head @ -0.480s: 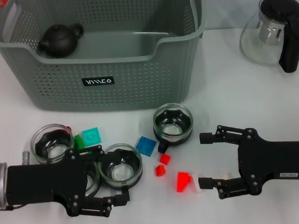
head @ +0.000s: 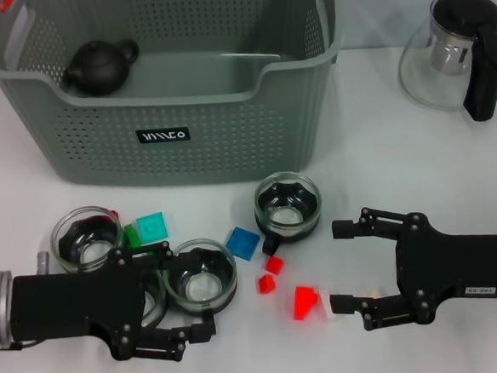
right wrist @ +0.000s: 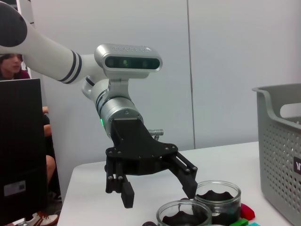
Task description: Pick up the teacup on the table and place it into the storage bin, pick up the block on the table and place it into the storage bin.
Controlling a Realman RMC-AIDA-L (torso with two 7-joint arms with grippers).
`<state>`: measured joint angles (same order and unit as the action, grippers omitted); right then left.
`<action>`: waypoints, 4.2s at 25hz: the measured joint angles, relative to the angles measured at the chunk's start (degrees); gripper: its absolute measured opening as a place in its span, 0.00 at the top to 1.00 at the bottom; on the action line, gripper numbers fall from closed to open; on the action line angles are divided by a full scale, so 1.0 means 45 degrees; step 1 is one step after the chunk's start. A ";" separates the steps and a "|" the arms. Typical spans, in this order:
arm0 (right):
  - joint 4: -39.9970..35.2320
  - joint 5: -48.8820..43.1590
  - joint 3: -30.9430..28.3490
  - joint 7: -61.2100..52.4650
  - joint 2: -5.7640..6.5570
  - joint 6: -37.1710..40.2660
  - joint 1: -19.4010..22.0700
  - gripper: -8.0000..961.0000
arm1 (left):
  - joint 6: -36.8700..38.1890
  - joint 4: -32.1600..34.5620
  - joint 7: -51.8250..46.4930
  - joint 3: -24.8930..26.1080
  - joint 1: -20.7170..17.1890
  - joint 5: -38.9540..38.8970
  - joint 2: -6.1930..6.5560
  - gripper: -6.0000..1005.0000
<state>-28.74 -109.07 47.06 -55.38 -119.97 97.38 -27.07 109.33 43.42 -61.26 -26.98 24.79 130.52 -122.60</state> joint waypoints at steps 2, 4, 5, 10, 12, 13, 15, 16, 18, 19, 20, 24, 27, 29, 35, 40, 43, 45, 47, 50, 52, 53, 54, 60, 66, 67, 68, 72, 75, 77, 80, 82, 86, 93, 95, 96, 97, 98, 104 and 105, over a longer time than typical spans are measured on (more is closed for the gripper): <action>0.0000 0.0000 0.0002 0.0000 -0.0001 -0.0005 0.0000 0.02 | 0.0001 0.0000 0.0000 0.0000 0.0007 0.0000 0.0000 0.12; 0.0000 0.0000 0.0030 0.0000 0.0000 -0.0012 0.0001 0.02 | 0.0001 0.0000 0.0000 0.0000 0.0019 0.0000 0.0000 0.12; 0.0000 0.0000 0.0037 0.0000 0.0000 -0.0016 0.0000 0.02 | 0.0001 0.0000 0.0002 0.0000 0.0020 0.0000 0.0000 0.12; 0.0000 0.0000 0.0050 0.0000 0.0000 -0.0036 0.0000 0.02 | -0.0016 0.0000 0.0013 0.0001 0.0020 0.0000 0.0000 0.12; 0.0000 0.0000 0.0050 0.0000 0.0000 -0.0038 0.0001 0.02 | -0.0019 0.0000 0.0012 0.0000 0.0019 0.0000 0.0000 0.12; -0.0001 0.0000 0.0050 0.0000 0.0000 -0.0038 0.0000 0.02 | -0.0020 0.0000 0.0012 0.0000 0.0019 0.0000 0.0000 0.12; 0.0000 0.0000 0.0051 -0.0016 0.0000 -0.0033 0.0001 0.02 | -0.0020 0.0000 0.0012 0.0006 0.0019 0.0000 0.0002 0.12; 0.0000 0.0000 0.0050 -0.0121 0.0000 -0.0030 -0.0004 0.02 | -0.0019 0.0004 0.0011 0.0055 0.0019 0.0000 0.0014 0.12; -0.0002 -0.0003 0.0080 -0.0676 0.0002 -0.0031 -0.0096 0.02 | -0.0019 0.0021 -0.0014 0.0235 0.0011 0.0000 0.0050 0.12; -0.0043 -0.0082 0.0169 -0.1146 -0.0001 -0.0033 -0.0211 0.02 | -0.0003 0.0051 -0.0085 0.0509 -0.0009 0.0000 0.0090 0.12; -0.0118 -0.0184 0.0293 -0.1666 -0.0010 -0.0033 -0.0351 0.02 | 0.0029 0.0085 -0.0196 0.0806 -0.0032 -0.0001 0.0130 0.12; -0.0754 -0.0660 0.1446 -0.3662 -0.0088 -0.0148 -0.1081 0.02 | 0.0124 0.0260 -0.0876 0.2056 -0.0129 -0.0002 0.0320 0.12; -0.0972 -0.0686 0.2537 -0.4736 -0.0083 -0.0408 -0.1683 0.02 | 0.0102 0.0363 -0.1226 0.2531 -0.0225 -0.0001 0.0378 0.12; -0.1168 -0.0694 0.3438 -0.5377 -0.0058 -0.0596 -0.2043 0.02 | -0.0022 0.0366 -0.1273 0.2605 -0.0292 -0.0001 0.0376 0.12; -0.3879 -0.1764 0.5175 -0.8488 -0.0054 -0.0582 -0.2427 0.02 | -0.0476 0.0387 -0.1245 0.2984 -0.0467 0.0010 0.0333 0.12; -0.6339 -0.3207 0.5598 -1.0655 -0.0076 -0.0040 -0.2623 0.03 | -0.0551 0.0343 -0.1217 0.3332 -0.0488 0.0009 0.0364 0.12; -0.7501 -0.4010 0.5703 -1.1533 -0.0086 0.0262 -0.2894 0.04 | -0.0618 0.0289 -0.1216 0.3388 -0.0480 -0.0006 0.0367 0.12; -0.7881 -0.4440 0.5839 -1.1923 -0.0098 0.0371 -0.3232 0.04 | -0.0688 0.0236 -0.1214 0.3390 -0.0470 -0.0044 0.0369 0.12; -0.8028 -0.4904 0.6096 -1.2250 -0.0142 0.0402 -0.3643 0.05 | -0.0733 0.0201 -0.1214 0.3398 -0.0465 -0.0059 0.0372 0.12; -0.8072 -0.5953 0.7225 -1.2774 -0.0288 -0.0061 -0.4338 0.05 | -0.0875 0.0105 -0.1211 0.3402 -0.0452 -0.0095 0.0345 0.12; -0.8123 -0.6142 0.7692 -1.2885 -0.0327 -0.0226 -0.4444 0.06 | -0.0907 0.0021 -0.1211 0.3406 -0.0444 -0.0097 0.0347 0.12; -0.8192 -0.6249 0.7984 -1.2954 -0.0342 -0.0375 -0.4507 0.06 | -0.0914 -0.0018 -0.1209 0.3406 -0.0440 -0.0098 0.0350 0.12; -0.8256 -0.6350 0.8270 -1.3029 -0.0356 -0.0508 -0.4567 0.06 | -0.0918 -0.0049 -0.1207 0.3407 -0.0436 -0.0098 0.0354 0.12; -0.8370 -0.7014 0.8823 -1.3577 -0.0388 -0.1507 -0.4677 0.12 | -0.0944 -0.0100 -0.1192 0.3417 -0.0432 -0.0099 0.0352 0.12; -0.8313 -0.7292 0.9193 -1.3672 -0.0380 -0.2695 -0.4552 0.32 | -0.0995 -0.0112 -0.1191 0.3440 -0.0444 -0.0099 0.0324 0.12; -0.8256 -0.7302 0.9284 -1.3672 -0.0373 -0.2862 -0.4536 0.33 | -0.1008 -0.0114 -0.1191 0.3440 -0.0446 -0.0099 0.0319 0.12; -0.8182 -0.7309 0.9390 -1.3664 -0.0368 -0.3049 -0.4518 0.33 | -0.1018 -0.0116 -0.1191 0.3440 -0.0447 -0.0099 0.0313 0.12; -0.7698 -0.7300 1.0074 -1.3681 -0.0345 -0.4021 -0.4487 0.35 | -0.1037 -0.0118 -0.1172 0.3438 -0.0470 -0.0099 0.0294 0.12; -0.7338 -0.7279 1.0506 -1.3710 -0.0325 -0.4807 -0.4490 0.35 | -0.1038 -0.0130 -0.1124 0.3437 -0.0486 -0.0099 0.0291 0.12; -0.7121 -0.7257 1.0675 -1.3712 -0.0318 -0.5177 -0.4531 0.35 | -0.1038 -0.0137 -0.1118 0.3437 -0.0490 -0.0099 0.0291 0.12; -0.6771 -0.7245 1.0826 -1.3714 -0.0307 -0.5504 -0.4649 0.35 | -0.1038 -0.0138 -0.1113 0.3437 -0.0492 -0.0099 0.0276 0.12; -0.6557 -0.7245 1.0877 -1.3714 -0.0295 -0.5718 -0.4683 0.35 | -0.1045 -0.0138 -0.1106 0.3437 -0.0500 -0.0099 0.0273 0.12; -0.6297 -0.7231 1.1057 -1.3718 -0.0292 -0.5793 -0.4739 0.35 | -0.1064 -0.0138 -0.1097 0.3438 -0.0525 -0.0099 0.0273 0.12; -0.6262 -0.7016 1.1088 -1.3862 -0.0274 -0.4899 -0.4825 0.35 | -0.1100 -0.0137 -0.1076 0.3438 -0.0479 -0.0099 0.0273 0.12; -0.6300 -0.6999 1.1051 -1.3932 -0.0262 -0.4753 -0.4825 0.35 | -0.1154 -0.0139 -0.1073 0.3438 -0.0460 -0.0099 0.0272 0.12; -0.6295 -0.7000 1.1040 -1.3943 -0.0256 -0.4768 -0.4825 0.35 | -0.1187 -0.0165 -0.1073 0.3437 -0.0450 -0.0099 0.0272 0.12; -0.6268 -0.7004 1.1035 -1.3946 -0.0250 -0.4826 -0.4825 0.35 | -0.1216 -0.0207 -0.1072 0.3433 -0.0438 -0.0099 0.0273 0.12; -0.6231 -0.7010 1.1037 -1.3946 -0.0244 -0.4952 -0.4824 0.35 | -0.1230 -0.0259 -0.1069 0.3420 -0.0427 -0.0099 0.0275 0.12; -0.5869 -0.7063 1.1133 -1.3952 -0.0235 -0.5659 -0.4839 0.35 | -0.1315 -0.0443 -0.1055 0.3425 -0.0410 -0.0099 0.0308 0.12; -0.5857 -0.7063 1.1140 -1.3947 -0.0236 -0.5694 -0.4839 0.35 | -0.1333 -0.0443 -0.1055 0.3428 -0.0422 -0.0099 0.0302 0.12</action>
<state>-55.10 -140.86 97.19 -118.14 -121.03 71.76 -48.85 103.33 41.42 -66.00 -11.56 22.89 130.08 -121.24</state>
